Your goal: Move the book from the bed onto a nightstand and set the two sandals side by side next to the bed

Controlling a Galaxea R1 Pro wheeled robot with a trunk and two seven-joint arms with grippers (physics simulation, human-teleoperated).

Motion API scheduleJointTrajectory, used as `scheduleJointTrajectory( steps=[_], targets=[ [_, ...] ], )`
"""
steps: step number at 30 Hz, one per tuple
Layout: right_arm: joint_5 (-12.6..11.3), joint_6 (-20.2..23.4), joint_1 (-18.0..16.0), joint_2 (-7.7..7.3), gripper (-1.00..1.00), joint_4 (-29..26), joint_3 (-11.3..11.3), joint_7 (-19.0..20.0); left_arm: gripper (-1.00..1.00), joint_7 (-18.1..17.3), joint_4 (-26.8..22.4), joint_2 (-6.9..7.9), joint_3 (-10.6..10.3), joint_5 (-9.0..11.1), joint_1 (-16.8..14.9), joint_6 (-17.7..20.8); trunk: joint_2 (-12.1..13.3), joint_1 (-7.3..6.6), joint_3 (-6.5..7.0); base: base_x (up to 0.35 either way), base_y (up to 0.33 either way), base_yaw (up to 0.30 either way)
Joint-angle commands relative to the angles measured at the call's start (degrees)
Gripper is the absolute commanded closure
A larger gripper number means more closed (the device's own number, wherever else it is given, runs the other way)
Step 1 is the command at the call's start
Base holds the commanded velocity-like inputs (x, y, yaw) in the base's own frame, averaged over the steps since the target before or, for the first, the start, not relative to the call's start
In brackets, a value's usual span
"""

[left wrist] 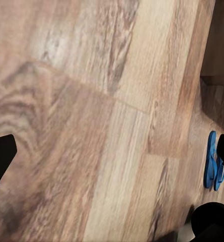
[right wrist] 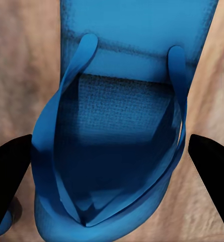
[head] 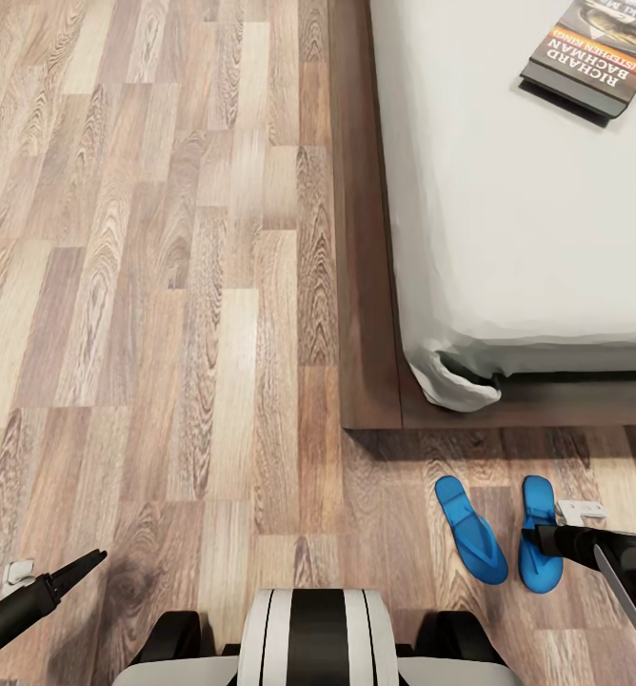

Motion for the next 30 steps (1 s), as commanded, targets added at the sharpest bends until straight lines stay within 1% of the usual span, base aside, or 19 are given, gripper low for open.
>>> scheduleJointTrajectory(
  steps=[1, 10, 13, 23, 24, 30],
  targets=[
    [-0.24, 0.33, -0.01, 0.01, 1.0, -0.06, -0.1, 0.13, -1.0, -0.23, 0.02, 0.0, 0.12, -0.04, -0.03, 0.52, -0.01, -0.01, -0.03, 0.0, 0.0, 0.0],
    [-0.24, 0.33, -0.01, -0.01, 1.0, -0.06, -0.1, 0.13, -1.0, -0.23, 0.03, 0.0, 0.12, -0.04, -0.03, 0.53, -0.01, -0.01, -0.03, 0.0, 0.0, 0.0],
    [-0.24, 0.33, -0.01, -0.01, 1.0, -0.06, -0.1, 0.13, -1.0, -0.23, 0.03, 0.0, 0.12, -0.04, -0.03, 0.52, -0.05, 0.07, -0.69, 0.0, 0.0, 0.0],
    [-0.24, 0.33, -0.01, 0.01, 1.0, -0.06, -0.1, 0.13, -1.0, -0.23, 0.03, -0.04, 0.12, -0.04, -0.03, 0.52, -0.05, 0.07, -0.69, 0.0, 0.0, 0.0],
    [-0.24, 0.33, -0.01, 0.0, -1.0, -0.06, -0.1, 0.13, -1.0, -0.23, 0.03, -0.05, 0.12, -0.04, -0.03, 0.52, -0.05, 0.07, -0.69, 0.0, 0.0, 0.0],
    [-0.24, 0.33, -0.02, 0.0, -1.0, -0.06, -0.1, 0.13, -1.0, -0.23, 0.03, -0.05, 0.12, -0.04, -0.03, 0.52, -0.05, 0.07, -0.69, 0.0, 0.0, 0.0]
  ],
)
